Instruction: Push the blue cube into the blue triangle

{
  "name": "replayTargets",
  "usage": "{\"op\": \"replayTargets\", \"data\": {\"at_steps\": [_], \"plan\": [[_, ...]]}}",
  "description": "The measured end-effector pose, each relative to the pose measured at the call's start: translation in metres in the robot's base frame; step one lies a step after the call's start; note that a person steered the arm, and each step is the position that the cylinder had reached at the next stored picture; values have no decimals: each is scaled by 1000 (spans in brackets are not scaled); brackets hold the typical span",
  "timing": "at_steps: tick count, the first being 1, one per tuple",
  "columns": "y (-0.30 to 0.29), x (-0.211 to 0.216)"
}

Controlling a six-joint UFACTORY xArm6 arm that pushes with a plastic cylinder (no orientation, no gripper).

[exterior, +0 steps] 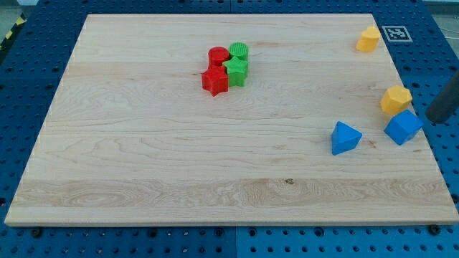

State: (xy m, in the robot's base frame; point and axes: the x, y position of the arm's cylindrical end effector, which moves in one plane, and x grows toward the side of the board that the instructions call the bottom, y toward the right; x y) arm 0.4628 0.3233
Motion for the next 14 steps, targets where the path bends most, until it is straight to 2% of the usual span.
{"op": "replayTargets", "data": {"at_steps": [2, 9, 14], "plan": [[-20, 2], [-32, 12], [-104, 23]]}}
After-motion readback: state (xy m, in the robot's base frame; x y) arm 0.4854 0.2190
